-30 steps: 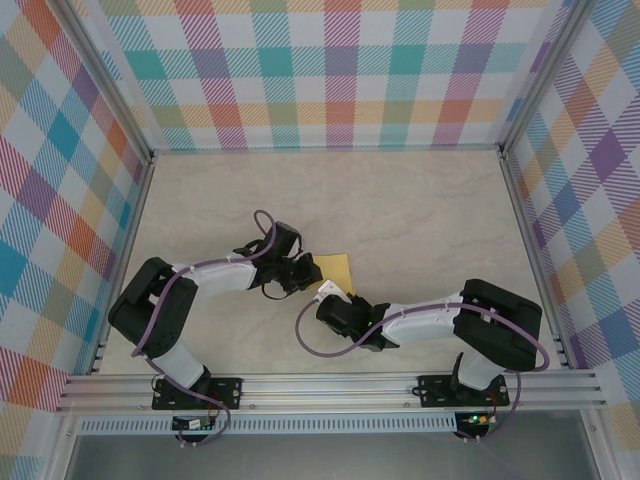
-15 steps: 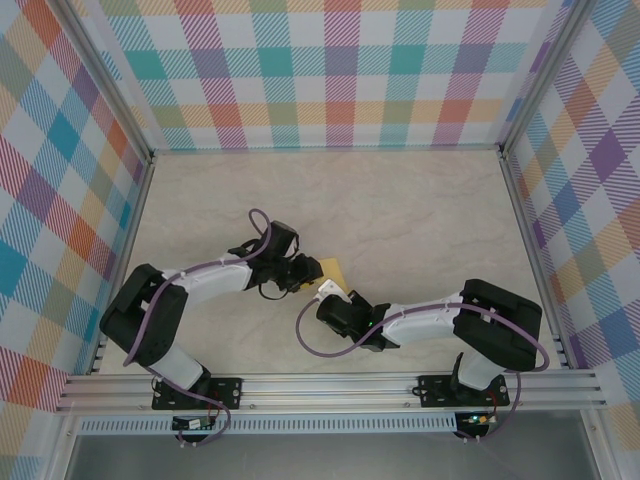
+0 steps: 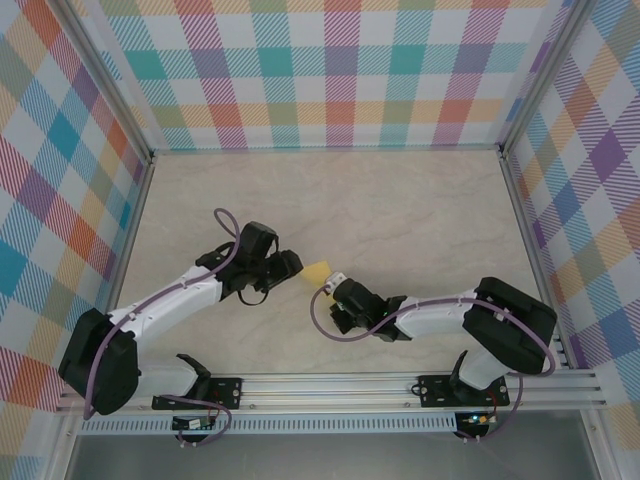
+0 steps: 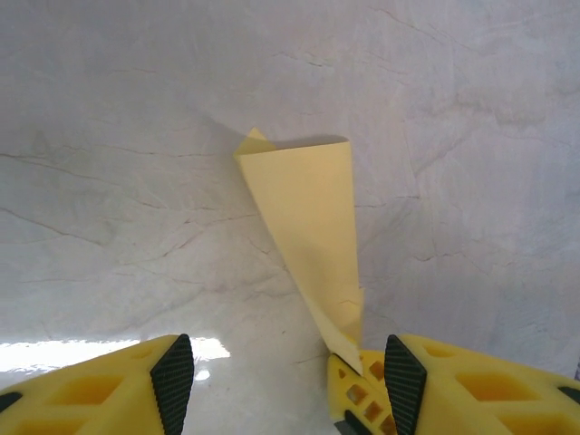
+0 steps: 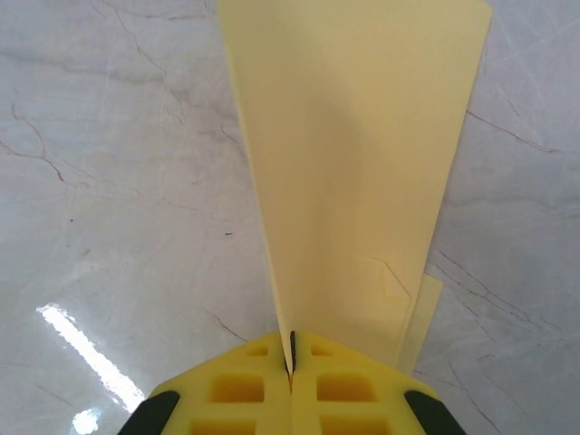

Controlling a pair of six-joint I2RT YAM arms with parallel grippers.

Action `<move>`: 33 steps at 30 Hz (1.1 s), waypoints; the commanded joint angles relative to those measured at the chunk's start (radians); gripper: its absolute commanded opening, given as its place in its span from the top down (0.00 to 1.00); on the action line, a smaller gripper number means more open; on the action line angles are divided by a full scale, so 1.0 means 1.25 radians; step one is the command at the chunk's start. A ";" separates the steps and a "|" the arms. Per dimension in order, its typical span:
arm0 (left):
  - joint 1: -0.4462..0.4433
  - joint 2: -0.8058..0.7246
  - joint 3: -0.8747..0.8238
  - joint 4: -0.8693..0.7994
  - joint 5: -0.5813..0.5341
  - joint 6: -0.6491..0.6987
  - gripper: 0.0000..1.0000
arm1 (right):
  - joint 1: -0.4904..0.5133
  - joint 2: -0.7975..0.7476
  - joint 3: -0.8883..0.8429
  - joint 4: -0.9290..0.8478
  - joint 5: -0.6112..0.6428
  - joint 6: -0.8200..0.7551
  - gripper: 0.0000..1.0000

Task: Fold a paper plane with a square sheet of paper (pick it up from the middle)
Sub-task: Fold the wing for the fifth time at the center of the table.

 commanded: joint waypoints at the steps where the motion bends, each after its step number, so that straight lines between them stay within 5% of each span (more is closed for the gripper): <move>1: 0.010 -0.015 -0.023 -0.031 -0.014 -0.014 0.40 | -0.027 -0.022 -0.020 0.058 -0.131 0.044 0.99; 33: 0.011 0.031 -0.053 0.029 0.033 -0.018 0.40 | -0.239 0.009 -0.061 0.181 -0.523 0.271 1.00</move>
